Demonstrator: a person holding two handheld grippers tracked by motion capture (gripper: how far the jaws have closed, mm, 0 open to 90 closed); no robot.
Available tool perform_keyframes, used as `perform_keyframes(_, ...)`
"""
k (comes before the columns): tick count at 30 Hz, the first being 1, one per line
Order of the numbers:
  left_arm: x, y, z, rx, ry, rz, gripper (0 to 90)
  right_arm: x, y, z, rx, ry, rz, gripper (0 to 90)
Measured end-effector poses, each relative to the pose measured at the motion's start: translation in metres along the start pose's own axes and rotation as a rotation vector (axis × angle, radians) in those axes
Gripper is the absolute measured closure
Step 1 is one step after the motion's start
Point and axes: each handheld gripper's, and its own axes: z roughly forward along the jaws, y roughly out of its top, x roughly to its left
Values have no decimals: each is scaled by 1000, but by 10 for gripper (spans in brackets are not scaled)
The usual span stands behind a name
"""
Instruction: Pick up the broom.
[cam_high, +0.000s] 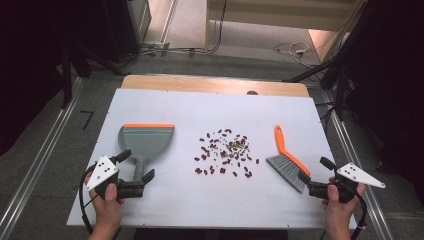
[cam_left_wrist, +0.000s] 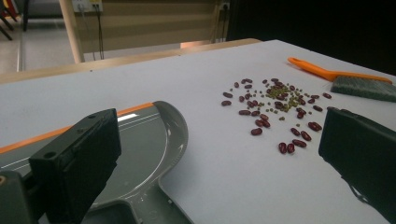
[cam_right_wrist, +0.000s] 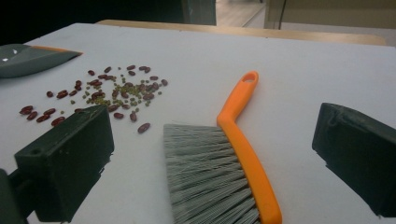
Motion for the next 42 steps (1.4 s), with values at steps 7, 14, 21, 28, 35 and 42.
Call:
perform_keyframes(7,-4,1,0,-3,-5,-14,0,4,7,3,15,38,34,0)
perform_keyframes(14,-11,3,3,14,-16,38,0,12,17,7,36,31,-8,0)
perform_keyframes(21,-15,3,5,26,-21,47,0,17,36,14,40,19,-36,0)
perform_keyframes(28,-17,4,6,20,-25,42,0,11,56,29,75,2,-37,0)
perform_keyframes(35,-20,5,8,28,-33,50,0,0,71,46,112,-25,-37,0)
perform_keyframes(42,-21,5,8,36,-33,57,0,-8,86,62,157,-41,-42,0)
